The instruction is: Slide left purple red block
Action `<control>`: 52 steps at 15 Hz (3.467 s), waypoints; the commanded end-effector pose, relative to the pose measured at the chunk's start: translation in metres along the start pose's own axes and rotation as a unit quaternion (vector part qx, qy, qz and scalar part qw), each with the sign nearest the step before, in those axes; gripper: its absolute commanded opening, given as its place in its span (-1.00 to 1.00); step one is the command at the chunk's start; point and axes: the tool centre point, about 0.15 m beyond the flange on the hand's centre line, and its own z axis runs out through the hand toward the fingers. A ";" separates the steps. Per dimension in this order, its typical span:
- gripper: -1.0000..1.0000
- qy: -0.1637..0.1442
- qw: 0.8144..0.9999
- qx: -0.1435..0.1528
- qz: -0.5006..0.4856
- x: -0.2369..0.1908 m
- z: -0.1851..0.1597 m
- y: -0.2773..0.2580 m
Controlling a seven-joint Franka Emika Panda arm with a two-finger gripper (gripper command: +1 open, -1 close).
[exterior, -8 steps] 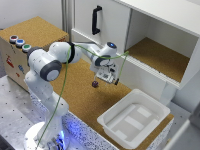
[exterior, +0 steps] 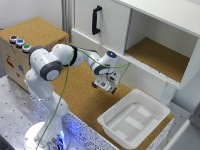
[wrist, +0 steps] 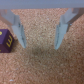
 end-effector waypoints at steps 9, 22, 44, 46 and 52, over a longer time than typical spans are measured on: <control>-1.00 0.007 0.999 -0.027 0.037 0.023 0.029 -0.069; -1.00 0.007 0.999 0.034 0.037 0.005 0.038 -0.156; 1.00 -0.023 0.994 0.041 -0.100 -0.021 -0.053 -0.236; 1.00 -0.023 0.994 0.041 -0.100 -0.021 -0.053 -0.236; 1.00 -0.023 0.994 0.041 -0.100 -0.021 -0.053 -0.236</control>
